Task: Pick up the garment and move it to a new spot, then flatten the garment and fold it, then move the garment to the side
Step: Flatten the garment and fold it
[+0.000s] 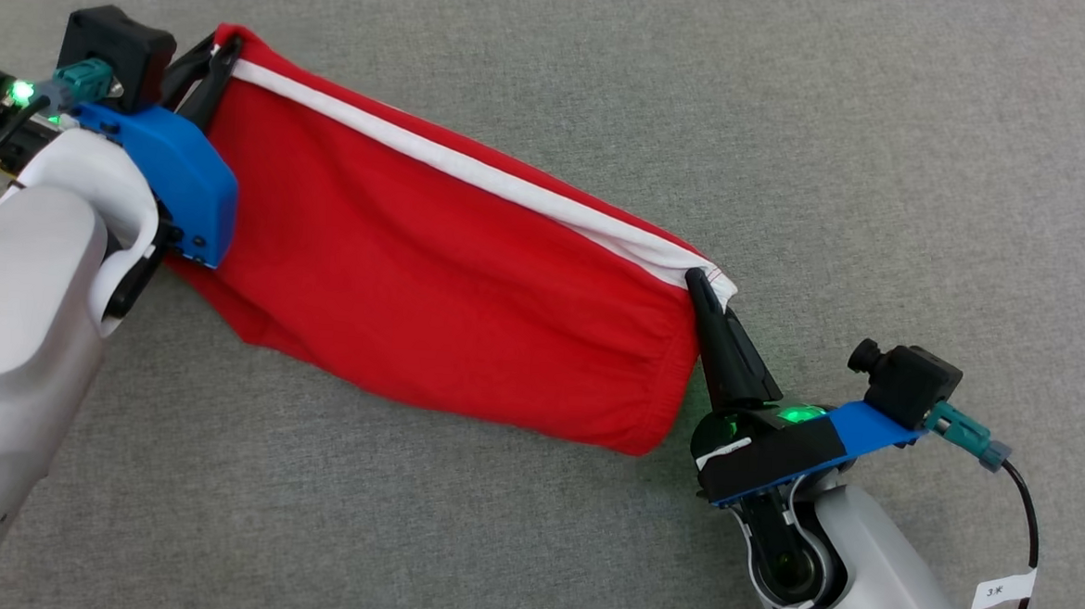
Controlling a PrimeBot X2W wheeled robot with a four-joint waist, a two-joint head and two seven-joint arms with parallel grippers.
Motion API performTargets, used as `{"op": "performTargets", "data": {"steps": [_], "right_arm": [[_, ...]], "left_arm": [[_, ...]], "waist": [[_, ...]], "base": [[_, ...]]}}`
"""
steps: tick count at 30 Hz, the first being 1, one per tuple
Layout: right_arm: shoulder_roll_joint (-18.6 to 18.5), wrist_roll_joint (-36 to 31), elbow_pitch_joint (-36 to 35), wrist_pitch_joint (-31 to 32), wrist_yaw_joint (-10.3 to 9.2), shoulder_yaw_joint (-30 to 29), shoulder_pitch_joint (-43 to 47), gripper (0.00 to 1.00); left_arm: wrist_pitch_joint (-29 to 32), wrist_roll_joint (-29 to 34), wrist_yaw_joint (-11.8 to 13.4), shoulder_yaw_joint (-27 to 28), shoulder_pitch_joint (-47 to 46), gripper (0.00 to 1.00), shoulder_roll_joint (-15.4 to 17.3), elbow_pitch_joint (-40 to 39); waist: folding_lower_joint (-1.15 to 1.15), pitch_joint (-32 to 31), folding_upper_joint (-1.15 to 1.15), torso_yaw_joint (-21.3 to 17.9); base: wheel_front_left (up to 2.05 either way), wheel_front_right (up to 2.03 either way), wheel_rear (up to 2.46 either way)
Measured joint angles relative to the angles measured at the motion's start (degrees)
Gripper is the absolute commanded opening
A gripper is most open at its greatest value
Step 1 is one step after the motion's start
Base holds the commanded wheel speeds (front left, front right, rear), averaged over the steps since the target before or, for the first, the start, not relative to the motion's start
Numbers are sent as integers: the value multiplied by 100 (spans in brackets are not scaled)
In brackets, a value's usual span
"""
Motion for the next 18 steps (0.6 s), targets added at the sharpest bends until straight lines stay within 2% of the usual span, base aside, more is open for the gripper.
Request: {"op": "performTargets", "data": {"steps": [7,8,9,10,15,18], "right_arm": [[54,-88,96,-15,0,90,-14,0],[53,-96,131,-16,0,141,-33,24],[54,-134,182,-16,0,180,-47,56],[55,-181,215,-16,0,192,-50,100],[85,-592,333,-12,0,-13,43,100],[75,-1160,364,-9,0,-277,221,100]], "left_arm": [[1,-253,0,-477,-266,0,-21,552],[-55,-260,0,-511,-276,47,-20,625],[-123,-261,-1,-539,-288,100,-21,706],[-165,-290,-1,-553,-291,100,-37,788],[-597,-363,3,-549,-252,100,-198,1204],[-969,-494,49,-450,-71,100,-319,1434]], "waist": [[-1,46,0,-72],[-1,42,0,-76],[-1,36,0,-77],[-1,26,0,-72],[-2,-132,0,33],[-1,-278,0,87]], "base": [[0,0,0],[0,0,0],[0,0,0],[0,0,0],[0,0,0],[0,0,0]]}}
